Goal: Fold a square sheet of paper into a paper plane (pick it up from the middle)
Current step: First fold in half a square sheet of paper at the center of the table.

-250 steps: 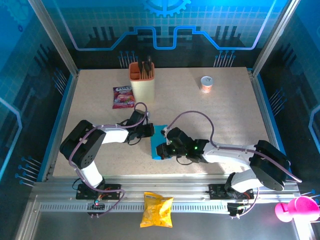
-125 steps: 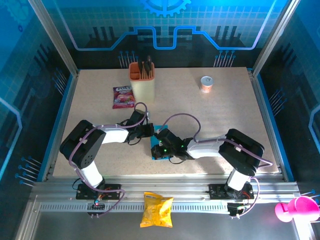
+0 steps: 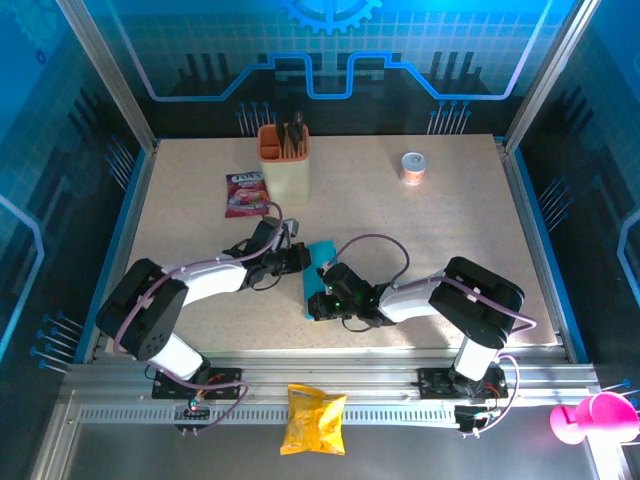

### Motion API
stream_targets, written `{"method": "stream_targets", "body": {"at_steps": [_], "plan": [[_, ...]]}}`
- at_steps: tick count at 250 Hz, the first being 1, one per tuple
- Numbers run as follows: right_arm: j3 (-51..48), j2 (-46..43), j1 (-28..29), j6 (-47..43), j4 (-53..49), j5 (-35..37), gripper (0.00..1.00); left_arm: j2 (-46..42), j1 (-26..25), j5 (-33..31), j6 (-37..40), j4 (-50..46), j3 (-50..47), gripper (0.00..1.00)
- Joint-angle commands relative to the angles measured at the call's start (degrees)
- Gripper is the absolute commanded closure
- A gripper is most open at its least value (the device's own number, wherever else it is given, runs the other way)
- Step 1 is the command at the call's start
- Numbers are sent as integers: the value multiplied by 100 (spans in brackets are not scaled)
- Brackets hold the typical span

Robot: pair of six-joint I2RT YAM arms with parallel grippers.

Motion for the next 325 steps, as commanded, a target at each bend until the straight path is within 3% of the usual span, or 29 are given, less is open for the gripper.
{"method": "stream_targets", "body": {"at_steps": [1, 118, 224, 325], "plan": [[-166, 242, -52, 79, -271, -21, 100, -261, -180, 122, -393, -15, -351, 100], [-166, 274, -51, 109, -504, -3, 100, 232, -463, 75, -969, 785, -932, 100], [-240, 336, -2, 177, -917, 77, 100, 554, -412, -772, -869, -53, -297, 100], [-336, 482, 81, 290, -952, 123, 100, 1115, 122, -751, -469, -240, 276, 100]]}}
